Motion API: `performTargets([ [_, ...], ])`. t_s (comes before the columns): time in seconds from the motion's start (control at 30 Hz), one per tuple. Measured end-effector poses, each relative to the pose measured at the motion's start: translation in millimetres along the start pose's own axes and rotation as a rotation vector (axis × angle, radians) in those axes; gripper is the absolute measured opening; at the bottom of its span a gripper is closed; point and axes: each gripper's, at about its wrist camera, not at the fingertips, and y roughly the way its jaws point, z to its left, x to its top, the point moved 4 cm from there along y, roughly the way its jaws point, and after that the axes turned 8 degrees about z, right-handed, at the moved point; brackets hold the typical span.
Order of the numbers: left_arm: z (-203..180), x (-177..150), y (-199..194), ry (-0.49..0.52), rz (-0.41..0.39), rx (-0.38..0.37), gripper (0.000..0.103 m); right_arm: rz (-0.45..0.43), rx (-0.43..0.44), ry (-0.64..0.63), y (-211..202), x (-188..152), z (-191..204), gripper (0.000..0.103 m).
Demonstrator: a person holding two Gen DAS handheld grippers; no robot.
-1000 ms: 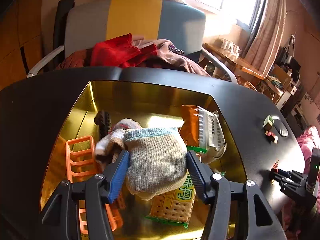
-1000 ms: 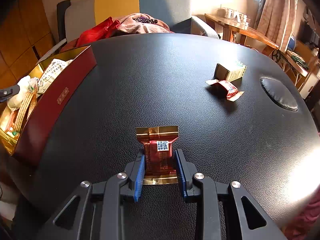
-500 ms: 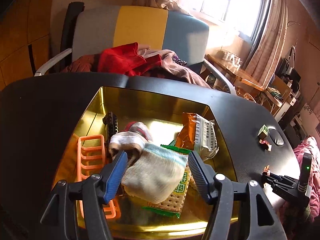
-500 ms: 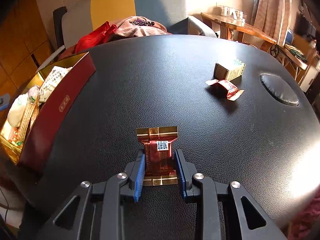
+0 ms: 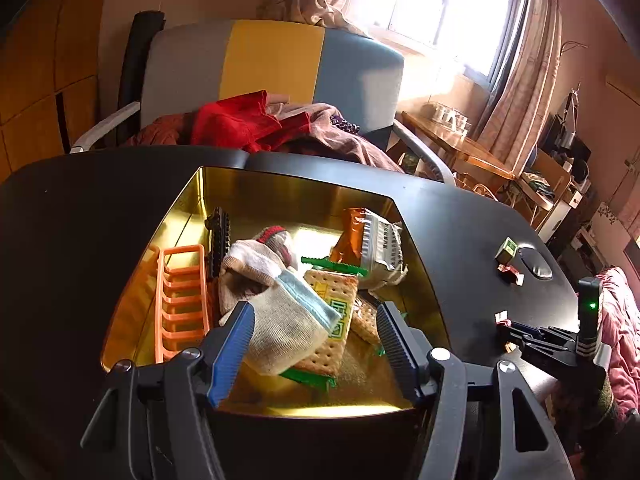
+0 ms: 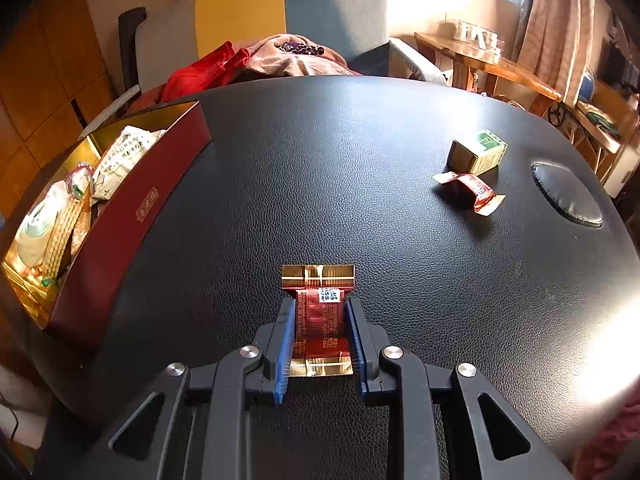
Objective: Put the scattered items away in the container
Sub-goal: 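Put the white sock in the gold box with the left tool while right holds packet, then lower the red candy packet into the gold box and open the right tool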
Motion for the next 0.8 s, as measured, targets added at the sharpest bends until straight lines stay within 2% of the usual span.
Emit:
performTargets([
  [0.2, -2, -13, -3, -0.008, 0.012, -0.018, 0.065, -0.037, -0.007, -0.065, -14, 10, 21, 0.024],
  [0.33, 0, -16, -7, -0.014, 0.008, -0.019, 0.065, -0.074, 0.030, -0.109, -29, 27, 44, 0.024],
  [0.57, 6, -22, -13, -0.033, 0.001, -0.017, 0.065, -0.127, 0.131, -0.228, -46, 59, 116, 0.024],
  [0.8, 20, -30, -18, -0.063, -0.001, -0.009, 0.065, -0.128, 0.228, -0.338, -40, 79, 193, 0.025],
])
